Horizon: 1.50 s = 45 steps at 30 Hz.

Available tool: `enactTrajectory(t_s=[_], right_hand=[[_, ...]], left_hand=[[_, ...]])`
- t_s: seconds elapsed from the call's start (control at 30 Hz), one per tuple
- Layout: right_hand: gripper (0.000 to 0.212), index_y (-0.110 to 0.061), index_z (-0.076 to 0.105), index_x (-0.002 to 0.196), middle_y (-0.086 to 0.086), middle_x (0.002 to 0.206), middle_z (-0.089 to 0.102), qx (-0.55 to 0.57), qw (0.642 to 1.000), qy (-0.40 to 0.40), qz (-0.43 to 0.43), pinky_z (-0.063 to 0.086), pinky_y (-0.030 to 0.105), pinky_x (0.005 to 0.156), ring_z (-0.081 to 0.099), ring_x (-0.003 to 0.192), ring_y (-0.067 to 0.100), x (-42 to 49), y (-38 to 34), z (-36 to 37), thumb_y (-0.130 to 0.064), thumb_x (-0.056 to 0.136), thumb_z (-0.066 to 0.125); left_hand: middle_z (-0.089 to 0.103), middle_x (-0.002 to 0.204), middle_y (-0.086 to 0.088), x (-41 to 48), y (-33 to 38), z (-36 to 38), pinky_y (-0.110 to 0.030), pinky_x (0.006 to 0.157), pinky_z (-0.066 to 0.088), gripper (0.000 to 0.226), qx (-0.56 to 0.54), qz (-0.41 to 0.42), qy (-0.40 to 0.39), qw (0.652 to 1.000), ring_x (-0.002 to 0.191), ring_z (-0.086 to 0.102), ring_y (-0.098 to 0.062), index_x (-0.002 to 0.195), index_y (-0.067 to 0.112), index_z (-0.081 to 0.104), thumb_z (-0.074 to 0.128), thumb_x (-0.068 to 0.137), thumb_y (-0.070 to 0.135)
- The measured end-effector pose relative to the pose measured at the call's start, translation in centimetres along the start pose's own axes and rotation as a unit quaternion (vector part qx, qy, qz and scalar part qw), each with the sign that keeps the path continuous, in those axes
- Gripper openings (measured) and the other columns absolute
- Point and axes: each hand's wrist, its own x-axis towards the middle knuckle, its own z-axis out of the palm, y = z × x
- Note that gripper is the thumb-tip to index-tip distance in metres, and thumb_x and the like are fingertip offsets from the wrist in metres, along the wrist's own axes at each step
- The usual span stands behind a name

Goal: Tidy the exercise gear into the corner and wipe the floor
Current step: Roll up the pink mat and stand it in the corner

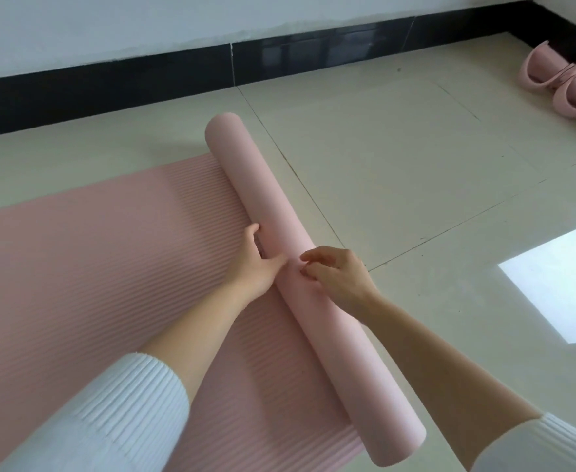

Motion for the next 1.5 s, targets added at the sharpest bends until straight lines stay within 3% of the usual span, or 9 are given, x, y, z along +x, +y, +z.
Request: enactTrajectory(t_s=[0.2, 0.33, 0.47, 0.57, 0.7, 0.9, 1.1, 1.3, 1.5], right_hand=[[0.069, -0.014, 0.042, 0.136, 0.01, 0.115, 0.061, -0.004, 0.992, 0.001, 0.123, 0.045, 0.029, 0.061, 0.059, 0.101, 0.027, 0.2, -1.8, 1.5, -0.013, 0.074, 0.072], [0.021, -0.009, 0.067, 0.1, 0.008, 0.097, 0.064, 0.036, 0.993, -0.024, 0.114, 0.054, 0.041, 0.089, 0.06, 0.088, 0.023, 0.0, -2.3, 1.7, -0.008, 0.079, 0.069], [0.029, -0.026, 0.072, 0.108, -0.002, 0.113, 0.059, -0.063, 0.995, -0.032, 0.066, 0.041, 0.028, 0.087, 0.046, 0.116, 0.016, -0.8, -3.0, 2.9, -0.015, 0.085, 0.058], [0.023, -0.019, 0.075, 0.104, -0.005, 0.109, 0.063, -0.014, 0.997, -0.059, 0.042, 0.038, 0.022, 0.082, 0.053, 0.107, 0.014, -1.8, -4.1, 4.2, -0.015, 0.086, 0.061], [0.016, -0.016, 0.073, 0.093, 0.0, 0.097, 0.065, -0.017, 0.998, -0.054, 0.014, 0.047, 0.03, 0.076, 0.056, 0.09, 0.017, -3.1, -5.5, 6.0, -0.023, 0.087, 0.06], [0.043, -0.022, 0.04, 0.133, -0.001, 0.086, 0.069, 0.084, 0.993, -0.059, 0.061, 0.044, 0.038, 0.087, 0.062, 0.095, 0.017, -3.3, -7.0, 8.3, -0.028, 0.091, 0.052], [0.02, -0.003, 0.062, 0.097, 0.005, 0.076, 0.054, 0.049, 0.991, -0.087, 0.094, 0.045, 0.035, 0.072, 0.052, 0.066, 0.017, -4.2, -9.0, 9.8, -0.021, 0.091, 0.056], [0.04, 0.002, 0.065, 0.113, 0.02, 0.121, 0.061, -0.123, 0.989, -0.079, -0.014, 0.045, 0.03, 0.079, 0.048, 0.117, 0.031, -5.9, -10.6, 12.1, -0.031, 0.091, 0.056], [0.03, -0.019, 0.074, 0.097, 0.001, 0.109, 0.067, -0.063, 0.984, -0.152, -0.074, 0.044, 0.03, 0.078, 0.06, 0.103, 0.018, -8.2, -12.4, 16.0, -0.039, 0.093, 0.052]], left_hand=[[0.036, 0.132, -0.009, -1.7, -0.8, -2.2, -0.031, 0.09, 0.038, 0.077, 0.225, 0.133, 0.099, 0.96, 0.118, 0.043, -0.026, 0.144, 0.023, 0.027, 0.071, 0.081, 0.029], [0.044, 0.124, -0.002, -2.2, -0.8, -4.4, -0.034, 0.084, 0.044, 0.051, 0.322, 0.224, 0.073, 0.917, 0.107, 0.052, -0.024, 0.131, 0.025, 0.048, 0.062, 0.084, 0.011], [0.047, 0.134, -0.005, -2.2, -1.7, -6.9, -0.029, 0.101, 0.035, 0.042, 0.318, 0.162, 0.006, 0.934, 0.124, 0.046, -0.022, 0.135, 0.02, 0.048, 0.051, 0.093, 0.021], [0.047, 0.135, -0.009, -3.0, -2.7, -8.8, -0.029, 0.101, 0.033, 0.041, 0.331, 0.114, -0.016, 0.937, 0.126, 0.044, -0.024, 0.133, 0.012, 0.051, 0.043, 0.098, 0.033], [0.056, 0.128, -0.004, -4.6, -5.5, -10.6, -0.035, 0.098, 0.041, 0.044, 0.252, 0.069, -0.065, 0.963, 0.119, 0.053, -0.023, 0.127, 0.017, 0.054, 0.046, 0.094, 0.045], [0.051, 0.133, 0.004, -7.6, -7.9, -11.9, -0.026, 0.102, 0.037, 0.061, 0.111, 0.048, -0.075, 0.99, 0.126, 0.045, -0.013, 0.137, 0.02, 0.045, 0.068, 0.084, 0.038], [0.033, 0.148, 0.0, -8.4, -8.6, -14.2, -0.033, 0.109, 0.034, 0.097, 0.17, 0.084, -0.023, 0.982, 0.133, 0.037, -0.016, 0.149, 0.037, 0.012, 0.074, 0.076, 0.024], [0.041, 0.145, -0.005, -10.0, -9.3, -17.0, -0.018, 0.102, 0.029, 0.06, 0.151, 0.058, 0.02, 0.987, 0.131, 0.042, -0.019, 0.146, 0.021, 0.033, 0.053, 0.09, 0.007], [0.051, 0.136, 0.004, -12.4, -10.0, -20.6, -0.025, 0.101, 0.033, 0.041, 0.034, -0.044, 0.024, 0.998, 0.125, 0.048, -0.016, 0.135, 0.016, 0.051, 0.039, 0.1, 0.034]])
